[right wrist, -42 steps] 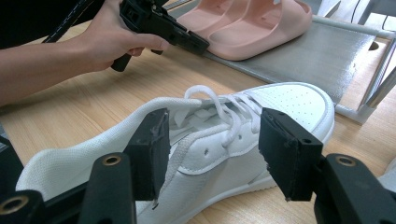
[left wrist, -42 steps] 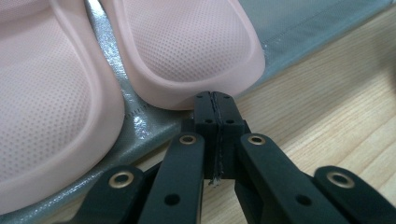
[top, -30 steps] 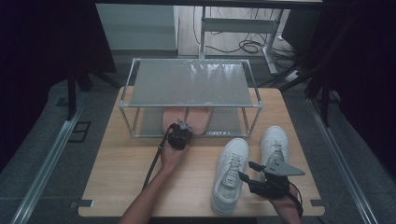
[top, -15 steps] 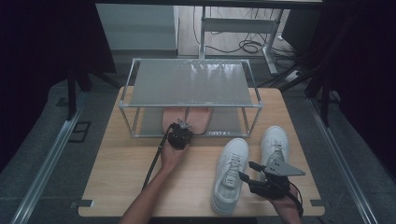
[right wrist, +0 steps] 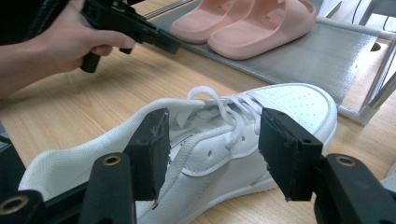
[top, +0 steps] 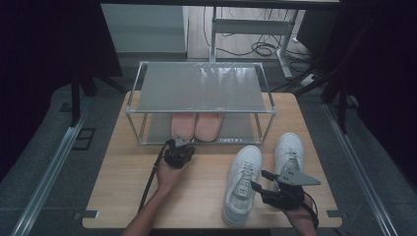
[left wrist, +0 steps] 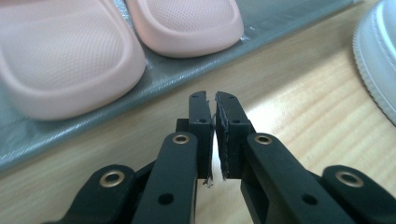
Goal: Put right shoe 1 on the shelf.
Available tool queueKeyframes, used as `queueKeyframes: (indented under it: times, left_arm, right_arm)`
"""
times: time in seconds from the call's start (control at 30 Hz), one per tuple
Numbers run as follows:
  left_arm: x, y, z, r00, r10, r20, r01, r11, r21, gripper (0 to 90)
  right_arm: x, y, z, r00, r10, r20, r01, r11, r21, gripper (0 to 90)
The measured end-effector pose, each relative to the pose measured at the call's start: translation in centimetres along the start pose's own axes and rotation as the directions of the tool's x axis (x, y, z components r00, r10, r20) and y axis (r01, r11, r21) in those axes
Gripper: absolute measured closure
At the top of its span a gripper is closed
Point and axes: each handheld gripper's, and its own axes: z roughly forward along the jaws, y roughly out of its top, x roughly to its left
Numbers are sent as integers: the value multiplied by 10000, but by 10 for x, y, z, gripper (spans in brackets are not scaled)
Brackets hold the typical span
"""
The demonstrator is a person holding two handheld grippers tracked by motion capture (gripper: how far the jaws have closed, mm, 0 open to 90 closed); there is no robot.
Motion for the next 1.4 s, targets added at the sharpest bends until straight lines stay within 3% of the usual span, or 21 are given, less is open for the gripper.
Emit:
queueKeyframes:
  times: [0.4, 0.53, 0.77, 1.23, 1.4]
  left_arm:
    - [1, -31, -36, 9993, 24, 371, -29, 9999, 144, 828]
    - [3, -40, -50, 9996, 143, 259, -149, 9996, 258, 795]
    - [6, -52, -69, 9999, -6, 169, 3, 9999, 170, 750]
    - [6, -76, -87, 9992, -70, 405, 47, 9984, 561, 653]
    - [6, -80, -91, 9995, -56, 306, 35, 9977, 677, 640]
  right_arm:
    - [-1, -1, 0, 10000, 47, 67, -47, 9999, -105, 446]
    - [-1, -2, 2, 10000, 70, 67, -70, 10000, -69, 446]
    - [-1, -2, 3, 9999, 116, 41, -115, 9999, -63, 446]
    - [1, -2, 5, 10000, 59, -13, -59, 10000, -23, 446]
    - [1, -2, 5, 10000, 51, -10, -51, 10000, -22, 446]
